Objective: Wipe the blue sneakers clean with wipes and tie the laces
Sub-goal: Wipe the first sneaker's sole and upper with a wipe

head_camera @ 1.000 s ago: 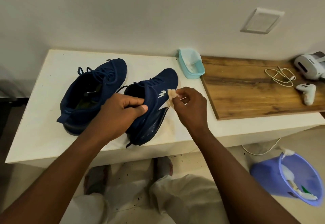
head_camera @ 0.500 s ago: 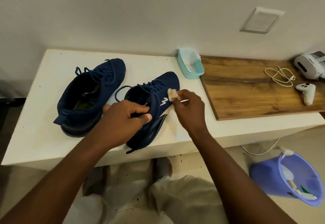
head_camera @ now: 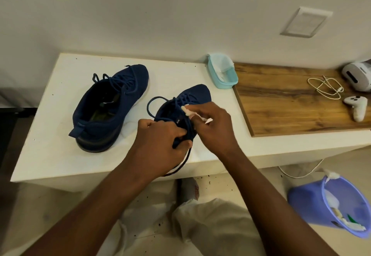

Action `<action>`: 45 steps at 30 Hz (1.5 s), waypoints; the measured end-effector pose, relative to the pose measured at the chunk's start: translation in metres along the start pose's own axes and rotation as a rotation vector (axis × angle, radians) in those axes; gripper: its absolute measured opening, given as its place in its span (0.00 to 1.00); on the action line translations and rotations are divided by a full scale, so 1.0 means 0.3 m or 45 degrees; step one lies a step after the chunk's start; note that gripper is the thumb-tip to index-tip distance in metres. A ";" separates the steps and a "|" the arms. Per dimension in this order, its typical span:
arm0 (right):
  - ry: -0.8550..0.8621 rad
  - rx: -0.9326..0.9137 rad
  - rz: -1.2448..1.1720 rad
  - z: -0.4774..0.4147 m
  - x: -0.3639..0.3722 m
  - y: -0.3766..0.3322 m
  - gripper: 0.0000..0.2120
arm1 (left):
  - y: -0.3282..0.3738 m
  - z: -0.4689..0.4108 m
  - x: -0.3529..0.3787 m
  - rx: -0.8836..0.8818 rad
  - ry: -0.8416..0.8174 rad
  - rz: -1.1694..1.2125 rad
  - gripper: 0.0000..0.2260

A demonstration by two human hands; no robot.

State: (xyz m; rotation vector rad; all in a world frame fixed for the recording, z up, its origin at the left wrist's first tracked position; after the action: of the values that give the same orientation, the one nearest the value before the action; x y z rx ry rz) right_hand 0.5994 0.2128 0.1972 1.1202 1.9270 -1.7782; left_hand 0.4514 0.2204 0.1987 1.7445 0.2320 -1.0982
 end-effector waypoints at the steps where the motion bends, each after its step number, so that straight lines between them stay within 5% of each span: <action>1: 0.010 -0.009 0.017 -0.014 -0.014 0.014 0.09 | 0.001 -0.001 -0.010 0.024 0.042 0.065 0.13; 6: 0.010 0.303 0.159 -0.058 -0.014 0.182 0.08 | -0.026 -0.016 -0.108 0.077 0.420 0.217 0.15; 10: -0.315 0.125 -0.050 -0.010 0.056 0.057 0.05 | -0.096 -0.057 -0.068 -0.089 0.223 0.289 0.29; 12: -0.470 0.120 -0.239 0.017 0.071 0.015 0.05 | -0.125 -0.069 -0.036 -0.144 0.104 0.355 0.28; 18: 0.098 0.349 -0.118 -0.082 -0.034 0.171 0.06 | -0.130 -0.069 -0.037 -0.111 0.143 0.282 0.16; 25: -0.045 -0.075 0.147 -0.077 0.062 0.042 0.05 | -0.117 -0.052 -0.026 -0.144 0.082 0.337 0.14; 32: 0.107 0.249 0.327 -0.231 0.055 0.203 0.11 | -0.126 -0.054 -0.006 -0.177 0.012 0.297 0.15; 38: -0.115 -0.102 0.303 -0.215 0.133 0.071 0.13 | -0.137 -0.056 -0.007 -0.208 0.001 0.263 0.14; 45: -0.072 -0.089 0.652 -0.251 0.147 0.102 0.17 | -0.132 -0.051 -0.001 -0.212 -0.017 0.288 0.14</action>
State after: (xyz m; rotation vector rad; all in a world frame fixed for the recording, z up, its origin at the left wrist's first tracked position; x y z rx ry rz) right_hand 0.6135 0.2965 0.1606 1.3687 1.4790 -1.4335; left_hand 0.4359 0.2514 0.1745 1.5718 0.1110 -0.8999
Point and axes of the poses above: each hand's wrist, its own z-axis away from the middle knuckle, its own x-axis out of the palm, y = z × x, the point moved 8 cm from there along -z, towards the middle knuckle, and after that the axes turned 7 degrees about z, right-handed, at the moved point
